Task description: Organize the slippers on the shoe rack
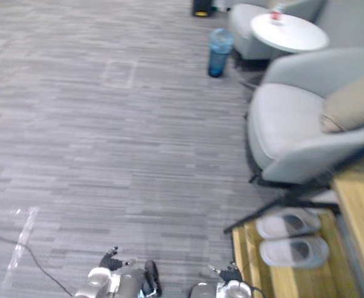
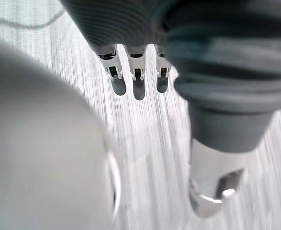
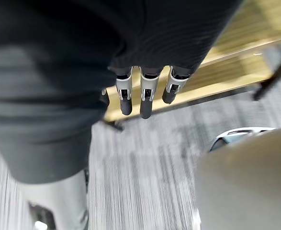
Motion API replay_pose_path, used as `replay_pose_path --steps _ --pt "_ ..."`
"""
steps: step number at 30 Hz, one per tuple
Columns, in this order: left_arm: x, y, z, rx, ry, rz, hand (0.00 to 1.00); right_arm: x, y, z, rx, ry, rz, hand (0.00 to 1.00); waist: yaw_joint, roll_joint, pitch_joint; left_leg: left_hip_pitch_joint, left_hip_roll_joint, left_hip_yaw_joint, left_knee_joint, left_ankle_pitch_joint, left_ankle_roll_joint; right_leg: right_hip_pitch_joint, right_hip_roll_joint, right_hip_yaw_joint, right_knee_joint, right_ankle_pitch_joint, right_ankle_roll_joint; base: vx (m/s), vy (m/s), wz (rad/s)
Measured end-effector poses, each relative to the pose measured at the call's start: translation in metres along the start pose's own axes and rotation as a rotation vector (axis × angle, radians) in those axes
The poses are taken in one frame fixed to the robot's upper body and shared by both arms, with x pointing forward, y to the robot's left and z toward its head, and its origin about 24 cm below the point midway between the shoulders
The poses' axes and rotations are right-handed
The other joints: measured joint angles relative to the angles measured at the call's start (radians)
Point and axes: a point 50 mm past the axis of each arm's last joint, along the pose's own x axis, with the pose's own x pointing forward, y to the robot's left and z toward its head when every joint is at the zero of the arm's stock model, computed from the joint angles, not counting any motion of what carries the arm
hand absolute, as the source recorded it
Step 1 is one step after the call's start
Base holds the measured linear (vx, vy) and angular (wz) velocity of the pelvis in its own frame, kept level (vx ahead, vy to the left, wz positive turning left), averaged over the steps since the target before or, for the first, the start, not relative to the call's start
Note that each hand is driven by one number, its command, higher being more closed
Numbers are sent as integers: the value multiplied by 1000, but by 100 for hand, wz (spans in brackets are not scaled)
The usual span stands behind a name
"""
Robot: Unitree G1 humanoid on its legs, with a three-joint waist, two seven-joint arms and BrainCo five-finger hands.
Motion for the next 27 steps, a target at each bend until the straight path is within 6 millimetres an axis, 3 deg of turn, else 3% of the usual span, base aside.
replay_pose_path --steps 2,4,5,7,8,9,10,11,12,13,14,15,17,18,19,21,22,23,24,25,26,27 --pt "-1 3 -4 -3 12 10 0 1 3 4 -16 -7 12 0 4 3 9 65 -23 -47 -67 6 -8 -54 70 73 7 -29 10 340 85 88" --pt "-2 4 -10 -16 30 16 0 2 5 10 -21 -28 17 0 7 17 21 157 -30 -114 -163 10 7 -96 151 68 -163 -27 -7 446 45 69" --pt "-2 3 -9 -16 29 14 0 3 5 13 -20 -40 18 0 4 31 30 188 -27 -136 -194 10 9 -117 179 66 -239 -8 -15 446 13 71" --pt "-1 4 -8 -17 26 15 0 4 2 19 -22 -59 10 0 -27 31 34 277 -31 -206 -278 5 5 -142 208 47 -478 129 -21 498 -9 99" --pt "-1 2 -8 -14 31 9 0 5 -1 19 -17 -57 0 0 -34 39 39 310 -31 -237 -288 -2 -13 -141 207 47 -511 222 -55 600 -50 109" --pt "-1 -1 -9 -13 39 2 0 4 -6 15 -12 -46 -14 0 -39 29 25 344 -25 -265 -284 -19 -36 -140 210 44 -499 273 -142 685 -74 71" --pt "-2 -3 -12 -24 48 0 0 4 -5 15 -13 -43 -13 0 -30 39 19 348 -13 -261 -268 -28 -59 -136 206 25 -478 243 -153 844 -77 63" --pt "-1 -5 -8 -53 39 0 0 5 -6 17 6 -41 -20 0 -23 46 22 331 -20 -251 -208 -9 -96 -126 185 7 -424 207 -170 809 -84 52" --pt "-1 -14 -2 -94 32 -14 0 6 -12 20 13 -51 -38 0 -34 49 33 304 -33 -219 -98 11 -129 -173 163 -24 -283 177 -187 594 -87 59" --pt "-4 -17 -7 -141 49 -7 0 6 -12 23 18 -67 -36 0 -31 70 35 260 -15 -180 68 -2 -151 -161 161 -30 -294 149 -154 410 -47 60" --pt "-8 -21 -14 -186 64 -3 0 4 -12 20 -11 -67 -30 0 -28 71 28 156 50 -74 391 -8 -205 -52 160 -42 -456 148 -166 377 -37 30" --pt "-8 -20 -10 -226 46 9 0 4 -10 19 -28 -67 -25 0 -1 111 22 89 147 -8 582 -28 -199 2 199 -23 -456 130 -187 436 8 14" --pt "-5 -10 2 -252 1 41 0 2 12 24 -58 -88 35 0 36 80 37 -22 246 70 713 -59 -151 125 202 -10 -516 95 -189 623 -17 -2" --pt "-4 -7 6 -252 -20 50 0 2 20 26 -60 -92 55 0 45 67 39 -80 265 87 692 -68 -138 182 194 -8 -566 95 -190 738 -5 8" --pt "-3 -3 13 -251 -55 60 0 1 26 26 -55 -92 70 0 57 48 38 -130 265 112 605 -70 -138 236 173 -8 -613 91 -183 591 18 2" --pt "-1 -2 20 -229 -71 54 0 1 28 26 -48 -84 72 0 70 27 47 -177 193 97 267 -32 -138 317 120 -4 -666 82 -167 589 79 -12" --pt "-1 -5 17 -212 -61 42 0 2 27 26 -50 -78 69 0 79 42 39 -181 153 46 16 61 -162 348 109 15 -689 82 -165 623 148 -34" --pt "-2 -8 15 -201 -53 32 0 3 19 26 -61 -82 51 0 88 66 28 -187 146 3 -130 134 -186 365 115 37 -703 83 -163 674 244 -65" --pt "-2 -7 11 -188 -39 31 0 3 16 20 -78 -56 45 0 94 70 26 -188 140 -13 -140 285 -141 405 104 76 -716 71 -99 688 280 -36" --pt "0 -1 11 -182 -31 46 0 3 21 20 -80 -45 57 0 82 38 16 -179 103 -3 -132 259 -109 418 60 76 -716 81 -58 827 333 -3" --pt "1 1 11 -178 -29 49 0 4 21 20 -82 -40 55 0 64 25 16 -181 86 0 -107 237 -79 414 38 87 -696 128 12 683 263 36" --pt "2 4 9 -172 -23 55 0 4 20 18 -81 -34 53 0 59 21 16 -181 84 7 -75 221 -72 409 30 105 -665 164 32 688 263 9"
